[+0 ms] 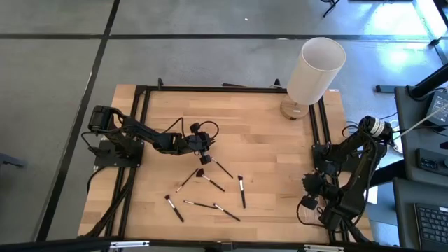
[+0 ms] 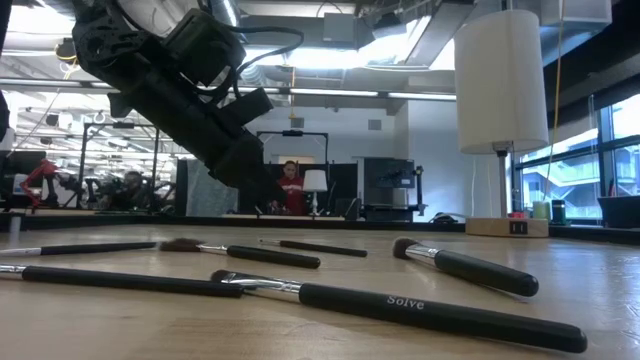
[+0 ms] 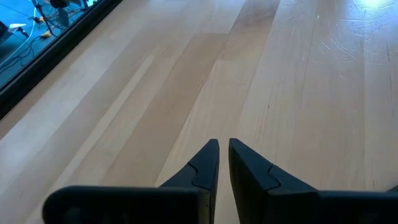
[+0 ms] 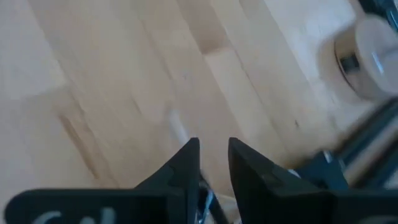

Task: Put items in baskets/containers
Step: Put the foundation brush into the left section of the transparent organizer

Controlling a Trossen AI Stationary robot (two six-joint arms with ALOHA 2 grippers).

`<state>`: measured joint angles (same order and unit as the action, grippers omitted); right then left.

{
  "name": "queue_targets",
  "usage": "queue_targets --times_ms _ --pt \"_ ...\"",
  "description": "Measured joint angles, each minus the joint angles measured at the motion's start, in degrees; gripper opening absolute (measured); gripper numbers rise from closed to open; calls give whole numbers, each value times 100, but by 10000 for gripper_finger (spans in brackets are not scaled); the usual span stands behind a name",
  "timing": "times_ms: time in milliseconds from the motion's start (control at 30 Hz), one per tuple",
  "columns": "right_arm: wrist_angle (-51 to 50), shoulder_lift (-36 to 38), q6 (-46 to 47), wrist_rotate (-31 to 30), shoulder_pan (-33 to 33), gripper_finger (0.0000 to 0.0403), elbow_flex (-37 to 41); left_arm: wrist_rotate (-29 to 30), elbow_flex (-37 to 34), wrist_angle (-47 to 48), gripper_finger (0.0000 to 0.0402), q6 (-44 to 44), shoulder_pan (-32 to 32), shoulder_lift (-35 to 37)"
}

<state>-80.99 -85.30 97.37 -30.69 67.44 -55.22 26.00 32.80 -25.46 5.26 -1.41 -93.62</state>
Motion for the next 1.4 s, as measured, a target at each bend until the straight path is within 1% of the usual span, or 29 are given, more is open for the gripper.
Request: queue_targets --times_ms 100,167,300,433,500,567,633,700,767,833,900,967,1033,1133,1233,1333,1400 --pt "-6 0 33 334 0 82 0 0 0 -2 32 0 0 0" --pt "-6 0 34 399 0 77 -2 -2 0 -2 32 0 0 0" --pt "-129 0 2 281 0 65 -124 0 0 1 32 0 0 0" --pt "-665 0 -12 108 -83 59 -588 1 0 -2 32 0 0 0" --pt "-899 0 12 103 -242 59 -891 2 0 -7 32 0 0 0" --pt "-883 5 6 41 -483 59 -1164 2 0 -48 32 0 0 0" --pt "-890 29 -19 54 -819 59 -1347 2 0 -95 32 0 0 0" --pt "-892 92 -149 238 -1285 59 -1429 -2 0 -185 32 0 0 0" --pt "-896 142 -696 714 -1850 59 -1434 -2 0 -330 32 -1 0 0" --pt "-895 163 -1543 1119 -2488 59 -1400 -1 0 -465 32 -10 0 0" --pt "-897 173 -2487 1219 -3184 59 -1379 -2 0 -649 32 -136 0 0" --pt "-782 179 -3485 1134 -3917 59 -1379 -3 0 -780 32 -246 0 0" --pt "-449 179 -4559 1109 -4656 59 -1379 -4 0 -797 32 -325 0 0" --pt "210 179 -6020 1430 -5584 59 -1379 -13 0 -780 32 -397 0 0" --pt "567 179 -7069 1773 -6131 59 -1379 -167 0 -669 32 -404 0 0" --pt "461 179 -7748 1873 -6387 61 -1380 -352 0 -489 32 -399 0 0" --pt "373 179 -8110 1892 -6463 69 -1379 -405 0 -352 32 -366 -23 0"
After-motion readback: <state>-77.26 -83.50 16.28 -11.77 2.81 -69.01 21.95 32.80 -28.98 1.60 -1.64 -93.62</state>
